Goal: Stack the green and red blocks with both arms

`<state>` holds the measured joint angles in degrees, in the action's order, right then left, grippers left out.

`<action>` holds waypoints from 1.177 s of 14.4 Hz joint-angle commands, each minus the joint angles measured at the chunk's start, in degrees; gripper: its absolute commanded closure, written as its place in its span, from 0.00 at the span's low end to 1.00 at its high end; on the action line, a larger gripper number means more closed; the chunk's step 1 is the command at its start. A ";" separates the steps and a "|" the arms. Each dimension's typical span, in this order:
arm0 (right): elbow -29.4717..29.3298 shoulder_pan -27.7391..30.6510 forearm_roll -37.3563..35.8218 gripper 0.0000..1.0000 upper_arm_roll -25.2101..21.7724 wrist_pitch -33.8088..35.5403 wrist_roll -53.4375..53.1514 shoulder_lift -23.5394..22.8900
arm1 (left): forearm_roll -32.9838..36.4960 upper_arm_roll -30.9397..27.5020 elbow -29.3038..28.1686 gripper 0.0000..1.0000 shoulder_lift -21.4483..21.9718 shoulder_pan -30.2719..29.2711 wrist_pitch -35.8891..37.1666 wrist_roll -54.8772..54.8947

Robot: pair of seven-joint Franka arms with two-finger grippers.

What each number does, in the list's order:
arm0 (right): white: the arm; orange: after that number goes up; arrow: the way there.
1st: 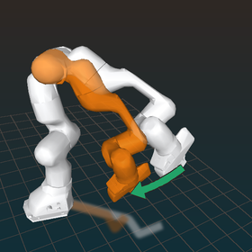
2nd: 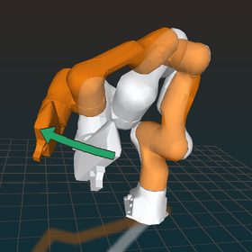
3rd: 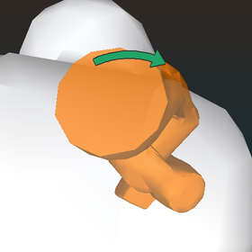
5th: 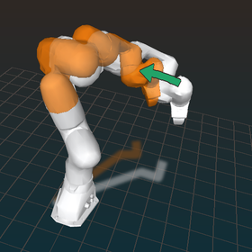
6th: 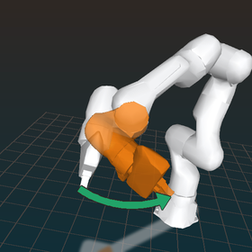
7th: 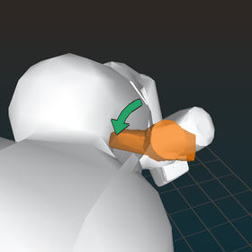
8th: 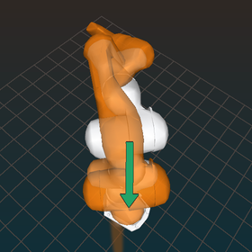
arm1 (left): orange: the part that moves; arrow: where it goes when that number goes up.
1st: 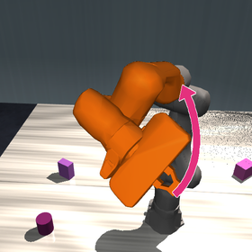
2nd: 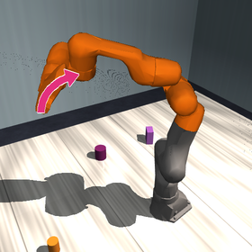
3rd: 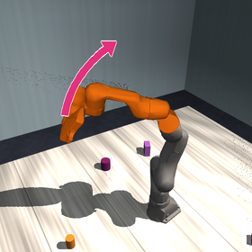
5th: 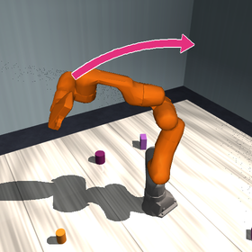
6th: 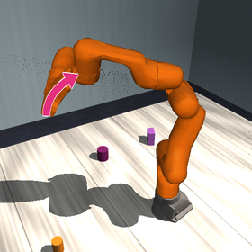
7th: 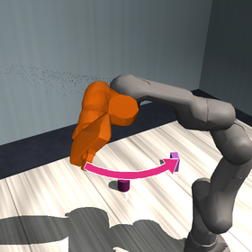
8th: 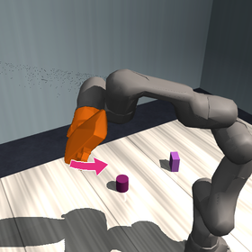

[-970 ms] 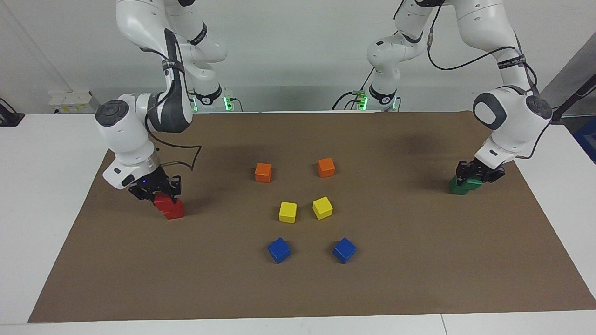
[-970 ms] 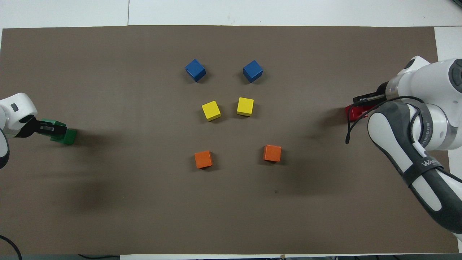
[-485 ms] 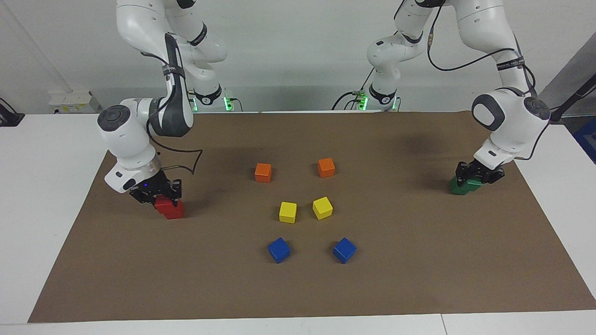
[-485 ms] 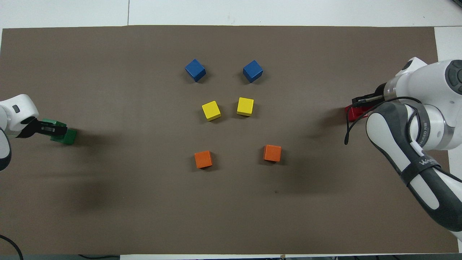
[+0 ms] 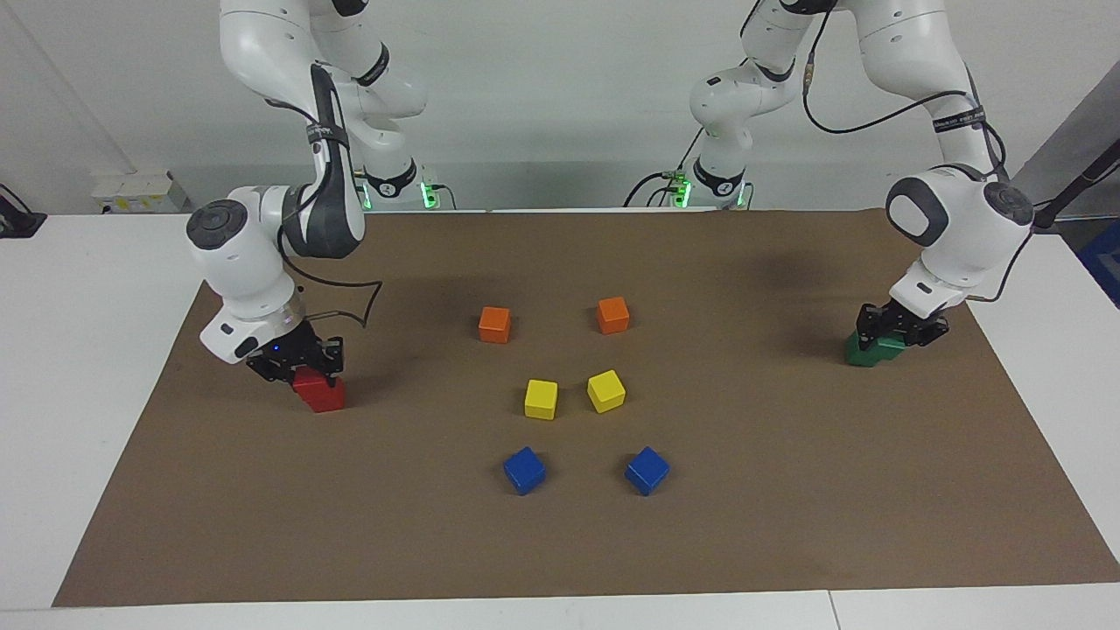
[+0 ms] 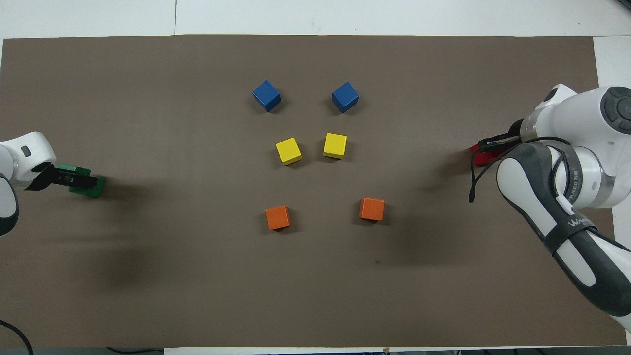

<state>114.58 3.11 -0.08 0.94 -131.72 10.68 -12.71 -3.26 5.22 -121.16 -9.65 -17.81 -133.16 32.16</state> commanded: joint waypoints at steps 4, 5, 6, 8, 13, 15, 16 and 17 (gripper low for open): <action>1.44 0.84 -0.44 1.00 0.55 -1.08 1.71 1.11 | -0.96 0.32 5.12 0.00 1.21 0.14 6.40 1.06; 1.44 0.84 -0.36 1.00 0.46 -1.17 1.62 1.11 | -0.70 0.40 7.15 0.00 1.29 0.23 8.43 1.15; 1.35 0.84 -0.44 1.00 0.46 -1.26 1.54 1.11 | -0.52 0.40 9.26 0.00 1.38 0.40 10.01 1.15; 1.09 1.19 -0.44 1.00 0.55 -1.34 1.45 0.50 | -0.52 0.49 11.82 0.00 2.61 0.84 13.09 0.89; 1.17 1.19 -0.44 1.00 0.46 -2.22 1.36 0.41 | -0.52 0.75 14.90 0.00 5.77 1.81 17.41 -3.66; 1.17 1.11 -0.44 1.00 0.46 -2.49 1.27 0.41 | -0.52 0.93 15.95 0.00 6.92 3.21 19.25 -13.65; 1.17 1.02 -0.36 1.00 0.46 -2.49 1.18 0.41 | -0.52 0.93 17.61 0.00 7.09 4.44 21.09 -19.53; 1.26 1.02 -0.44 1.00 0.55 -2.49 1.18 0.41 | -0.52 1.02 19.72 0.00 7.01 5.32 23.02 -24.47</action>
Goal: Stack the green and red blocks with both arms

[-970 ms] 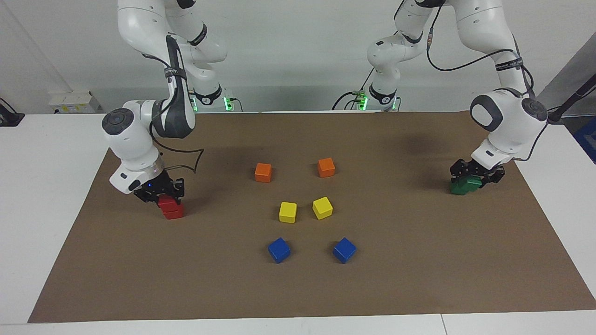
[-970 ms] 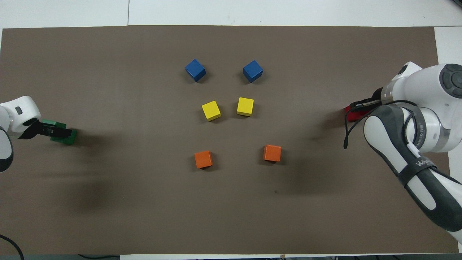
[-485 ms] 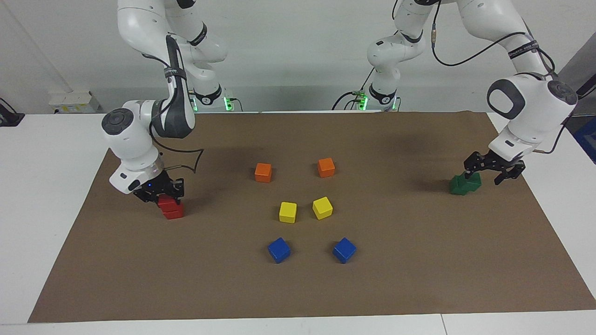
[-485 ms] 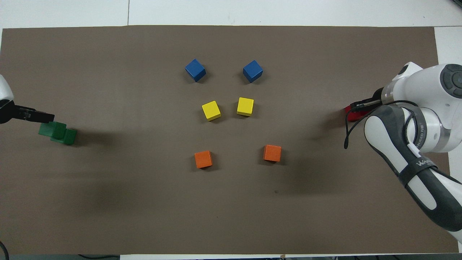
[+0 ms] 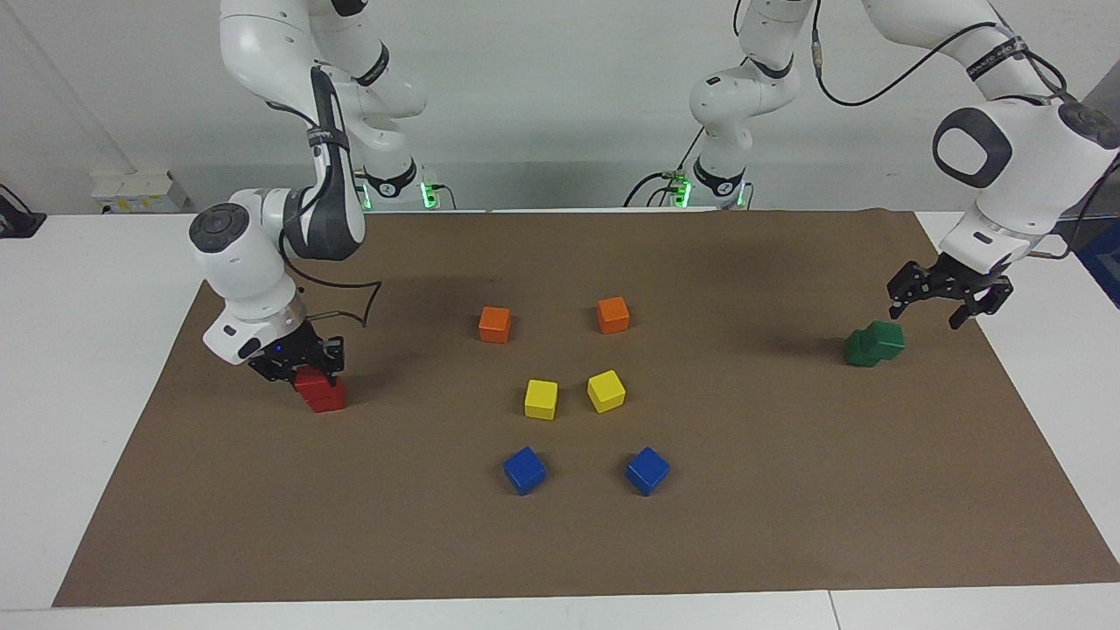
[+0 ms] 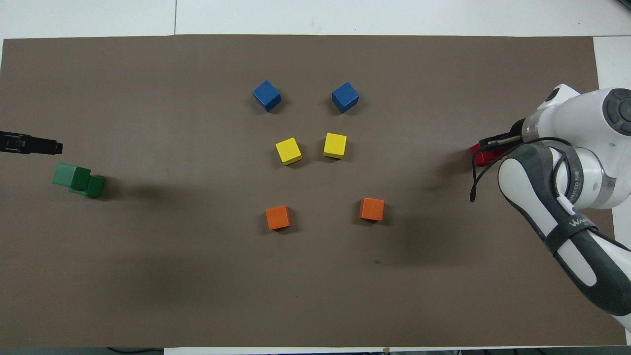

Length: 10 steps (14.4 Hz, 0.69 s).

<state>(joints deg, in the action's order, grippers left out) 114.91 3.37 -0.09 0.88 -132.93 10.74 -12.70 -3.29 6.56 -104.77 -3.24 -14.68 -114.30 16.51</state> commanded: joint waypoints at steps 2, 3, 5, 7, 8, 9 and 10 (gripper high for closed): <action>1.02 0.76 -0.35 1.00 0.53 -1.28 1.12 0.40 | -0.75 -0.32 7.19 0.00 0.43 3.60 7.76 -15.25; 1.20 0.76 -0.35 1.00 0.61 -1.28 1.12 0.40 | -1.01 -0.32 9.30 0.00 0.26 3.70 10.13 -17.63; 1.72 1.11 -0.44 1.00 0.61 -1.54 1.12 0.48 | -1.19 -0.32 14.65 0.00 -0.36 3.96 16.27 -20.28; 1.99 1.12 -0.44 1.00 0.53 -2.07 1.21 0.57 | -1.10 -0.32 18.62 0.00 -1.93 4.49 21.90 -22.83; 1.99 1.12 -0.44 1.00 0.61 -2.07 1.21 0.57 | -0.67 -0.32 19.76 0.00 -2.12 4.57 23.58 -22.84; 2.08 1.12 -0.44 1.00 0.61 -2.07 1.21 0.57 | -0.32 -0.32 19.95 0.00 -2.12 5.18 23.77 -22.84; 2.16 1.12 -0.35 1.00 0.53 -2.16 1.21 0.57 | 0.91 -0.32 19.78 0.00 -2.12 5.63 23.25 -22.06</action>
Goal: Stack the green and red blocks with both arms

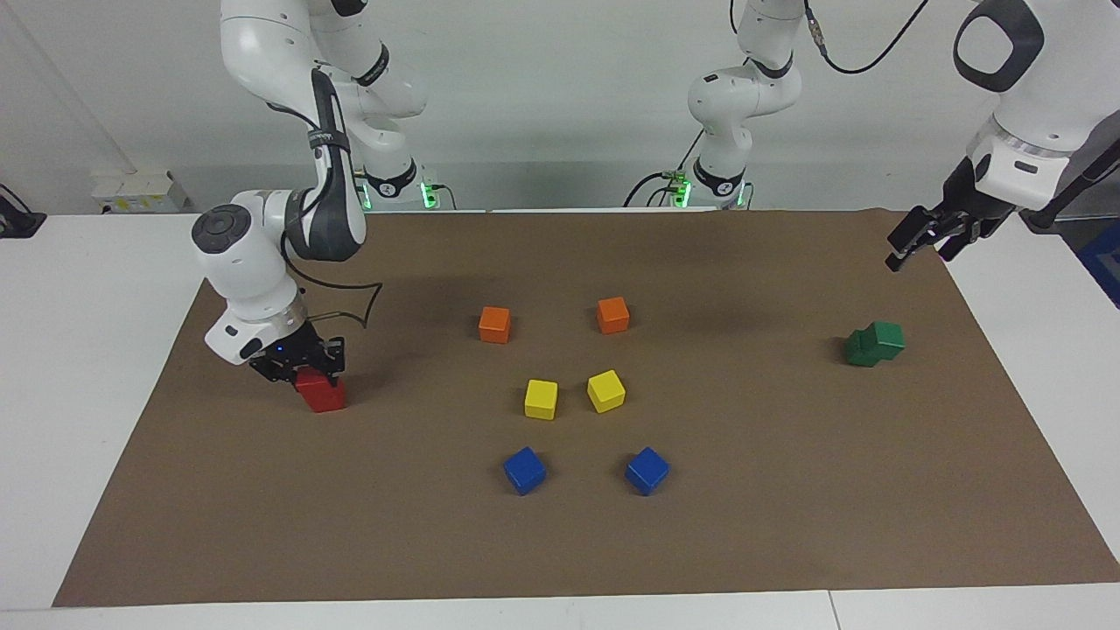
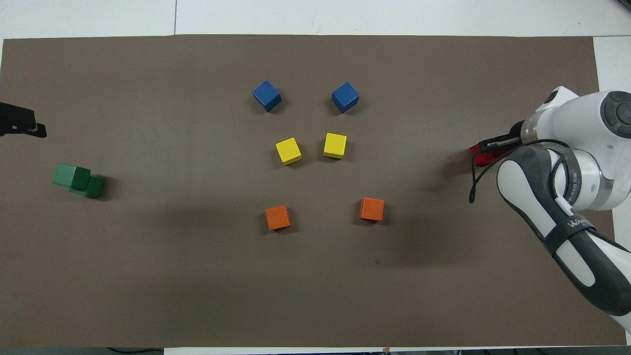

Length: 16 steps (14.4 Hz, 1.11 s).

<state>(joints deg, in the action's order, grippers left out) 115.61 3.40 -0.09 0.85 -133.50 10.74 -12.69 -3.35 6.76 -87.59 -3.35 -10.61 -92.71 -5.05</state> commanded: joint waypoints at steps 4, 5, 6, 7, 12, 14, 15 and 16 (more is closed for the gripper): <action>1.55 1.17 -0.35 1.00 0.64 -1.59 1.12 0.56 | 3.87 -0.17 2.34 0.00 -2.02 2.61 1.22 4.70; 1.55 1.25 -0.44 1.00 0.64 -1.59 1.30 0.56 | 5.27 -0.16 2.25 0.00 -2.02 3.13 1.13 4.70; 1.55 1.95 -0.44 1.00 0.64 -1.59 1.73 0.21 | 5.98 -0.16 2.25 0.00 -2.02 3.49 1.13 5.13; 1.55 2.22 -0.44 1.00 0.64 -1.85 1.74 -0.14 | 6.42 -0.16 2.25 0.00 -1.93 3.49 1.04 5.83; 1.46 2.13 -0.44 0.70 0.64 -2.12 1.21 -0.23 | 5.64 -0.16 2.16 0.00 -1.84 3.40 0.43 6.10; 1.46 2.05 -0.44 0.72 0.64 -2.12 1.12 -0.23 | 5.55 -0.08 1.81 0.00 -1.75 3.14 -0.10 5.93; 1.46 1.87 -0.44 0.74 0.64 -2.12 1.04 -0.23 | 5.55 -0.08 1.55 0.00 -1.75 3.23 -0.27 5.93; 1.46 1.78 -0.44 0.74 0.64 -2.12 0.95 -0.23 | 5.64 -0.16 1.28 0.00 -1.58 3.31 -0.45 5.93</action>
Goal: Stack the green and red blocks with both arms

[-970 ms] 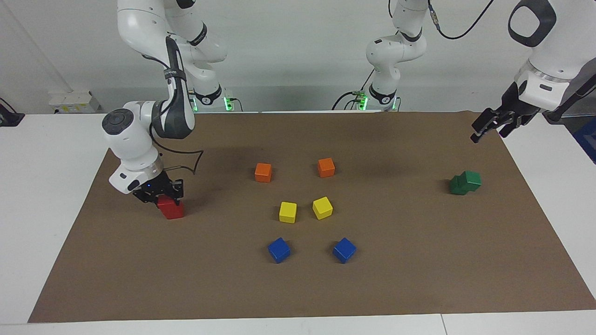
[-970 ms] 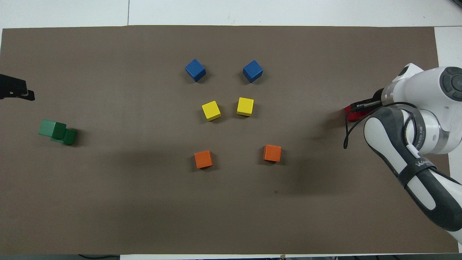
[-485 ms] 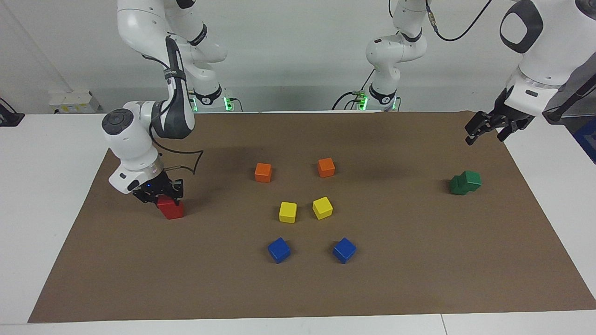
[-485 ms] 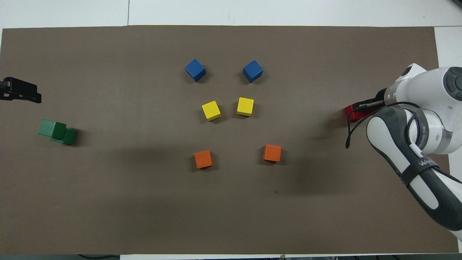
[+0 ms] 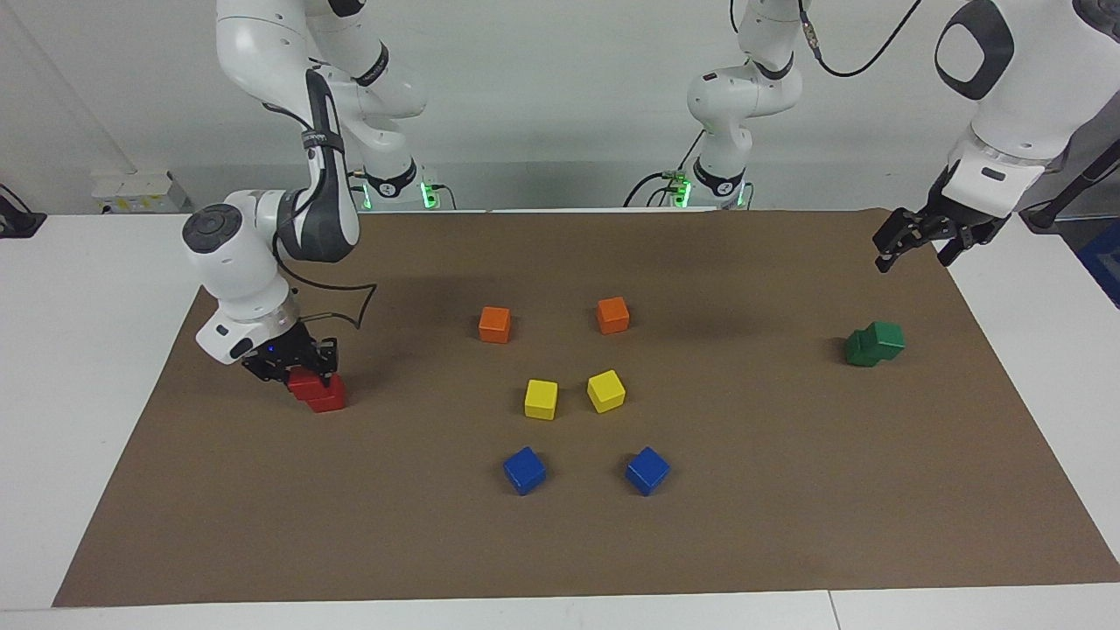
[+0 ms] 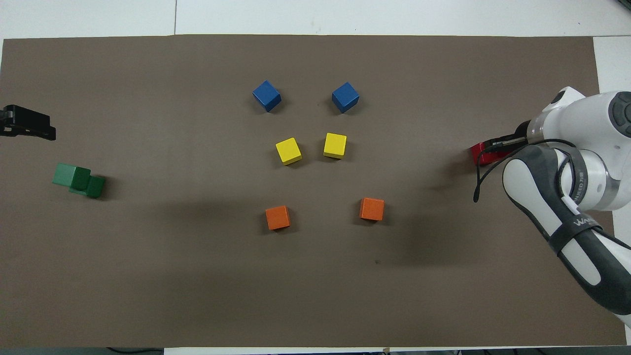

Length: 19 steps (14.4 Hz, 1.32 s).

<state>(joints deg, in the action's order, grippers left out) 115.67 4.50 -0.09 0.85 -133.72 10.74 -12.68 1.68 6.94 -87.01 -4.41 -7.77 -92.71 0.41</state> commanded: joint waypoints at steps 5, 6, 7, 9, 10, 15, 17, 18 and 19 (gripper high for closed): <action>1.40 0.51 -0.35 0.74 0.64 -1.80 0.86 -0.24 | 0.61 -0.35 -0.35 0.00 -0.16 0.56 -1.16 0.21; 1.40 0.51 -0.35 0.74 0.64 -1.80 0.86 -0.24 | 0.61 -0.35 -0.35 0.00 -0.16 0.38 -1.25 0.29; 1.40 0.51 -0.35 0.74 0.64 -1.80 0.86 -0.24 | 0.61 -0.35 -0.35 0.00 -0.16 0.30 -1.42 0.38; 1.40 0.43 -0.44 0.74 0.64 -1.80 0.69 -0.24 | 0.61 -0.35 -0.35 0.00 -0.16 0.64 -1.51 0.21; 1.40 0.43 -0.44 0.74 0.64 -1.80 0.51 -0.24 | 0.61 -0.35 -0.35 0.00 -0.16 0.73 -1.77 0.21; 1.40 0.43 -0.44 0.74 0.73 -1.80 0.42 -0.24 | 0.61 -0.35 -0.35 0.00 -0.16 0.73 -1.95 0.12; 1.40 0.43 -0.44 0.74 0.73 -1.80 0.07 -0.24 | 0.61 -0.44 -0.61 0.00 -0.17 0.91 -2.04 0.12; 1.40 0.43 -0.44 0.74 0.73 -1.80 0.07 -0.24 | 0.61 -1.31 -0.96 0.00 -0.08 2.30 -2.13 0.21; 1.40 0.34 -0.44 0.74 0.73 -1.80 -0.02 -0.24 | 0.61 -3.75 -1.06 0.00 0.01 4.84 -2.30 0.21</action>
<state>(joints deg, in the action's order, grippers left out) 115.67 4.44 -0.09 0.96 -133.74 10.74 -12.68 1.68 6.54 -87.30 -4.60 -7.00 -93.72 0.41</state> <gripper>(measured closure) 0.449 0.000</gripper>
